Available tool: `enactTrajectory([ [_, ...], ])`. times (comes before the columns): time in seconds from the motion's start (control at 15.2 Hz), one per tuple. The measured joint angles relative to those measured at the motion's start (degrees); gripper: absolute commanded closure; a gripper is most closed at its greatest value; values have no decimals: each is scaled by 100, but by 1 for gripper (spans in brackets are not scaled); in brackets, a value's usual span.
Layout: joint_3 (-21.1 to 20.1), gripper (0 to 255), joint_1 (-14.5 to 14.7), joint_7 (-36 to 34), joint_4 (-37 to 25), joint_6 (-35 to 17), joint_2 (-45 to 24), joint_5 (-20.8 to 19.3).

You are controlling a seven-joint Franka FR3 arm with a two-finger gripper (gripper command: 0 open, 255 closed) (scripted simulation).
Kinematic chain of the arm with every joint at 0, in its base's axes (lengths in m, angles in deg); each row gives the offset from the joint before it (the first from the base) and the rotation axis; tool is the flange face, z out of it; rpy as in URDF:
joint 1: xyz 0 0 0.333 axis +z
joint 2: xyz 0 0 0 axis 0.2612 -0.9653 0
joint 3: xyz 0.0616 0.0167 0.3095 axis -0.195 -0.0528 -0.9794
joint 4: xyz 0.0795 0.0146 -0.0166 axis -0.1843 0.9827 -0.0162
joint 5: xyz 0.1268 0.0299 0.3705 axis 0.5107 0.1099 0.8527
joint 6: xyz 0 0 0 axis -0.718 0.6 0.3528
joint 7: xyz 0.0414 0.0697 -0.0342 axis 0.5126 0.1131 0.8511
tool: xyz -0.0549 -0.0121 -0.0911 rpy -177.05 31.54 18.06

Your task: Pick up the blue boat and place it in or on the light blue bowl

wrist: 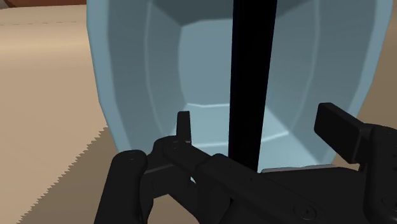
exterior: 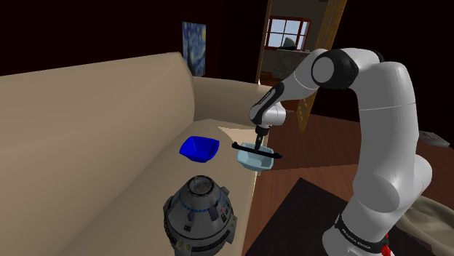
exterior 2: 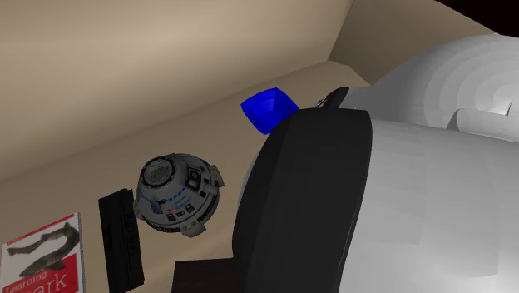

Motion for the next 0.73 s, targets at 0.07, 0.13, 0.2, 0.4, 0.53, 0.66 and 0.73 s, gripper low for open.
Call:
enactTrajectory([
  [0.07, 0, 0, 0, 0, 0, 0, 0, 0],
  [0.13, 24, 0, 12, -18, 28, 64, 91, -28],
  [0.2, 54, 0, 30, -49, 41, 162, 205, -67],
  [0.4, 142, 0, 56, -114, 67, 457, 532, -183],
  [0.53, 153, 0, 72, -138, 91, 499, 599, -205],
  [0.66, 157, 0, 74, -145, 87, 519, 613, -212],
  [0.73, 157, 0, 75, -146, 87, 522, 615, -213],
])
